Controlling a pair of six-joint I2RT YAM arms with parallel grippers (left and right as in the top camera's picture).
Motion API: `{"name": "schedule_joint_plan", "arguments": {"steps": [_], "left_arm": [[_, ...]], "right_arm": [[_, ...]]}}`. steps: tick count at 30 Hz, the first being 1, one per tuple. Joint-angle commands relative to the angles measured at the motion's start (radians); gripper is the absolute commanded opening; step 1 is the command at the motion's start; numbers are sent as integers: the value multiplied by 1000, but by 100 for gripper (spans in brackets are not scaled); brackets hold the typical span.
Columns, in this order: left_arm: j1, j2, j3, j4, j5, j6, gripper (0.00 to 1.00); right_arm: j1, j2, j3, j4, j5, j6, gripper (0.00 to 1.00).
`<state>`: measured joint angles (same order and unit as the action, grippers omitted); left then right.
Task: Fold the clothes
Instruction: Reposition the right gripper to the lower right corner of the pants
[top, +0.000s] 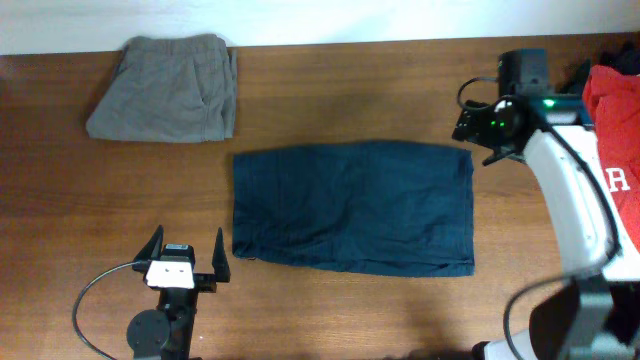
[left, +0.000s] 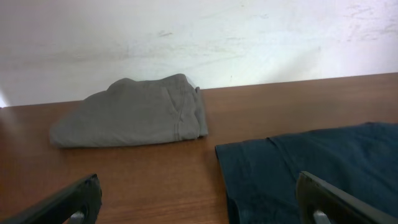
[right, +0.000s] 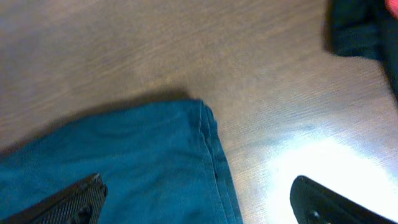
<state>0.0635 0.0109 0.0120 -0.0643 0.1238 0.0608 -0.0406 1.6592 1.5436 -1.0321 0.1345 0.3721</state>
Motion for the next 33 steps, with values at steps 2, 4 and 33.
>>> {"name": "schedule_joint_plan", "arguments": {"steps": [2, 4, 33], "left_arm": [[2, -6, -3, -5, 10, 13, 99], [2, -6, -3, -5, 10, 13, 99], [2, -6, -3, -4, 11, 12, 99]], "right_arm": [[-8, -111, 39, -102, 16, 60, 99], [-8, -160, 39, -163, 16, 79, 99], [-6, -605, -370, -367, -142, 147, 99]]}}
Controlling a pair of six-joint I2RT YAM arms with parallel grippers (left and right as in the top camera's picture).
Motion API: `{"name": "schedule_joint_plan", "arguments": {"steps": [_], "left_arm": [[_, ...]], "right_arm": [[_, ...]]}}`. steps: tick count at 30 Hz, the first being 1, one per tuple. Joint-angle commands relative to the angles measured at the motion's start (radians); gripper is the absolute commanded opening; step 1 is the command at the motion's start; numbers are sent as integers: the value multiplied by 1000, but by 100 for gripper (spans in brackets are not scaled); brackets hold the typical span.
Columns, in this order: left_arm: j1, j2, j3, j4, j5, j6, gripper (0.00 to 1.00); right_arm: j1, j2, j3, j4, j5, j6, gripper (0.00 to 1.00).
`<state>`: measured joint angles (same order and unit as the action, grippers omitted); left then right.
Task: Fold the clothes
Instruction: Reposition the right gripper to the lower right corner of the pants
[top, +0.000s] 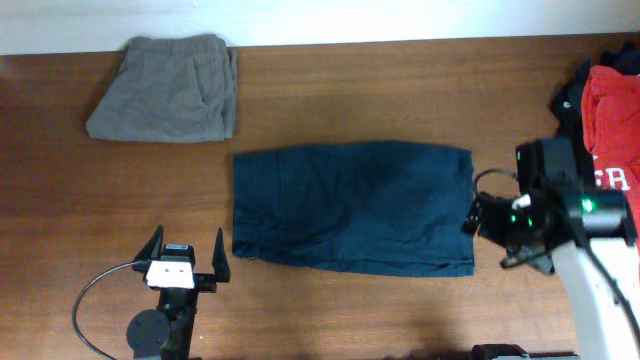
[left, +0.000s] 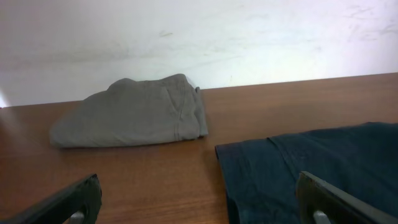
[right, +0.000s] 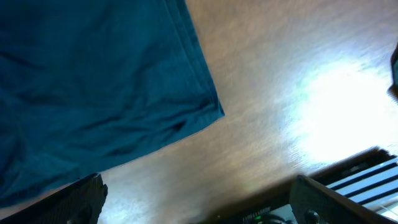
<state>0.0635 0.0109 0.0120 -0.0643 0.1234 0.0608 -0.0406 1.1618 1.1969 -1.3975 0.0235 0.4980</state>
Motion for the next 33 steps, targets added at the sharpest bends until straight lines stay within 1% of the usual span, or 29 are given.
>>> {"name": "schedule_joint_plan", "arguments": {"steps": [1, 4, 7, 10, 13, 15, 18, 20, 25, 27, 30, 31, 33], "left_arm": [[2, -6, -3, -4, 14, 12, 99], [2, -6, -3, -3, 47, 5, 99], [2, -6, -2, 7, 110, -76, 99], [2, -6, -2, 16, 257, -149, 99], [2, -6, -2, 60, 451, -155, 99], [2, -6, 0, 104, 540, -169, 99], [2, -5, 22, 117, 551, -254, 99], [2, 3, 48, 114, 555, -281, 99], [3, 103, 180, 20, 546, -284, 99], [3, 191, 257, -42, 543, -265, 99], [3, 346, 378, -139, 543, -196, 99], [3, 406, 421, -162, 544, -169, 99], [3, 501, 480, -168, 543, -161, 99]], "right_arm": [[-6, -148, -38, -1, -44, 26, 99], [-6, -257, -72, 2, -46, 66, 99], [-6, -346, -103, 31, -37, 65, 99], [-6, -386, -121, 37, -39, 65, 99], [-6, -384, -131, 39, -39, 63, 99], [-6, -372, -138, 48, -39, 57, 99], [-6, -340, -143, 63, -39, 57, 99], [-6, -310, -143, 71, -39, 58, 99], [-6, -224, -143, 79, -39, 58, 99], [-6, -179, -143, 79, -39, 58, 99], [-6, -108, -143, 78, -55, 61, 99], [-6, -84, -143, 78, -69, 61, 99], [-6, -35, -143, 78, -103, 61, 99]]}}
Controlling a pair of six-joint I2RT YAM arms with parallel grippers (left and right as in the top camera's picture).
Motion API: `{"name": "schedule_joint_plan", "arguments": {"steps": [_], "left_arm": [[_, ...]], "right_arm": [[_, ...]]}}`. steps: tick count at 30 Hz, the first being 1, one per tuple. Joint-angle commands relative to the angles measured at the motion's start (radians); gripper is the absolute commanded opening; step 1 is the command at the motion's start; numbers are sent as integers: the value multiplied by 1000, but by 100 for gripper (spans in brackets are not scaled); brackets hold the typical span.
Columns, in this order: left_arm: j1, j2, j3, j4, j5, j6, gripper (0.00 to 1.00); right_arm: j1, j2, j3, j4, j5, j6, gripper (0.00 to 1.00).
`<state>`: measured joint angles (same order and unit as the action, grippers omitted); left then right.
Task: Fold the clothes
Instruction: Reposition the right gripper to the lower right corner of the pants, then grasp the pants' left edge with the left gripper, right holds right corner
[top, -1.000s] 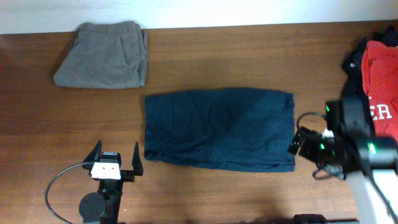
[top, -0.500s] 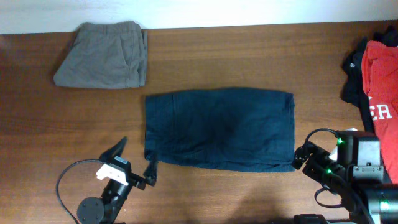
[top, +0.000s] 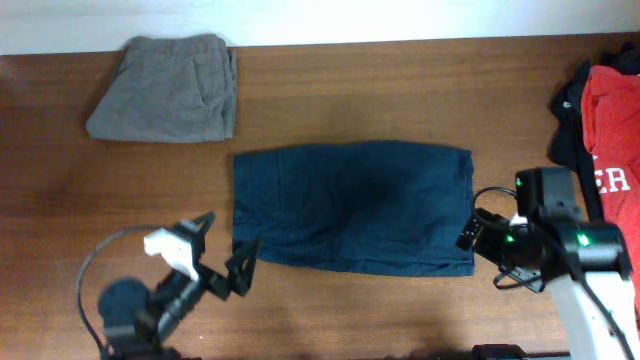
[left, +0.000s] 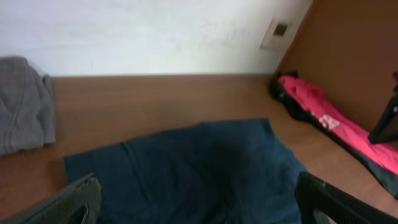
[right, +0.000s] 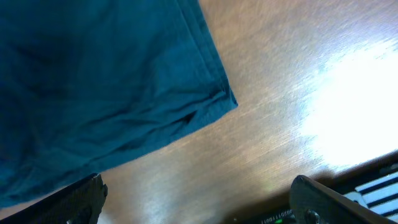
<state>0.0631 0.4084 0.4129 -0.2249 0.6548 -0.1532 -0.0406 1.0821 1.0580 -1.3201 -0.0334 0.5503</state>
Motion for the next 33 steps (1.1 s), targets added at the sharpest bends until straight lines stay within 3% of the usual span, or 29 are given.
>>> {"name": "schedule_joint_plan", "arguments": {"steps": [1, 8, 12, 15, 18, 33], "left_arm": [[3, 145, 100, -2, 12, 53, 99], [3, 338, 139, -7, 8, 75, 99], [3, 517, 236, -195, -45, 80, 99], [3, 695, 344, -352, -74, 154, 99], [3, 813, 409, -406, -117, 154, 99], [3, 1080, 433, -293, -122, 153, 99]], "right_arm": [[-6, 69, -4, 1, -62, 8, 99], [-6, 237, -4, 1, -91, 8, 99], [-6, 312, -4, 2, -90, 8, 99], [-6, 357, -4, 2, -91, 5, 99], [-6, 373, -4, 2, -91, 4, 99], [-6, 373, -4, 19, -91, -22, 99]]}}
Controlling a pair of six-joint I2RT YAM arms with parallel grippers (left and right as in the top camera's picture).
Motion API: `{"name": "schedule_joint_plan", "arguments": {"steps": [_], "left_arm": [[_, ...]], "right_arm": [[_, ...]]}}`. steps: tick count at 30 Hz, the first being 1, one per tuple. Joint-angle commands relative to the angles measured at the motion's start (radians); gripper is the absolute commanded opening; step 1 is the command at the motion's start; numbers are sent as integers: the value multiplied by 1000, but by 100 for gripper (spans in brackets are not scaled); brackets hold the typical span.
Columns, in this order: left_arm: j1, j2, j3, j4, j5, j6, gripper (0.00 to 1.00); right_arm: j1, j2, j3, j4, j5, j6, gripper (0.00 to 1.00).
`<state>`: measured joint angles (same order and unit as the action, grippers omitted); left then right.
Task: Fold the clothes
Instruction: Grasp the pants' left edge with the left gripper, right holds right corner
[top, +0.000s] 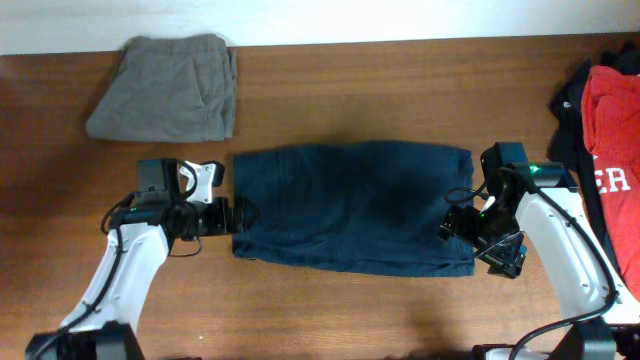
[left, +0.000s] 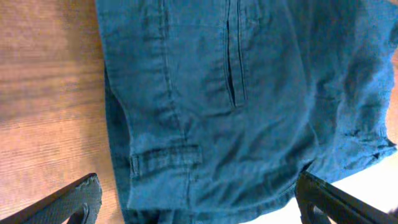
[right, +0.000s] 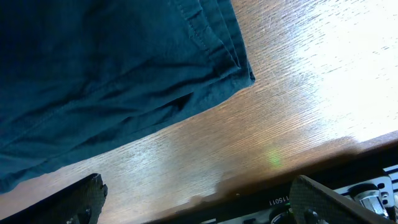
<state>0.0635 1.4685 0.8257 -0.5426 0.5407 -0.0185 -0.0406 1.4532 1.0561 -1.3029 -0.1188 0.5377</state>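
Dark blue shorts (top: 352, 207) lie flat in the middle of the table. My left gripper (top: 243, 215) hovers open over their left edge; in the left wrist view the waistband, a belt loop and a pocket slit of the shorts (left: 236, 93) fill the frame between the spread fingers (left: 199, 202). My right gripper (top: 468, 243) stands open at the lower right corner of the shorts (right: 112, 74), its fingers (right: 196, 199) over bare wood just off the hem. Neither gripper holds cloth.
Folded grey shorts (top: 167, 88) lie at the back left. A red shirt (top: 612, 130) on a pile of dark clothes sits at the right edge. The table's front edge (right: 298, 180) shows close below the right gripper.
My left arm has moved from the table's front left to the shorts' left edge and now looks straight down on the waistband. My right gripper sits a little closer to the lower right corner.
At first my right gripper was by the shorts' upper right corner and the left arm was parked at the front. Then the right gripper was by the lower right corner. Later the left arm faced the shorts. Now both stand open at opposite ends.
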Motion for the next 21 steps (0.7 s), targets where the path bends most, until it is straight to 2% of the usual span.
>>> {"name": "schedule_joint_plan", "arguments": {"steps": [1, 6, 21], "left_arm": [[2, 27, 21, 38, -8, 10, 99], [2, 84, 21, 76, -60, -61, 99], [2, 172, 21, 139, -66, -60, 99]], "right_arm": [[-6, 2, -2, 2, -6, -10, 99], [-6, 2, -2, 2, -6, -10, 99], [-6, 2, -2, 3, -9, -35, 99]]}}
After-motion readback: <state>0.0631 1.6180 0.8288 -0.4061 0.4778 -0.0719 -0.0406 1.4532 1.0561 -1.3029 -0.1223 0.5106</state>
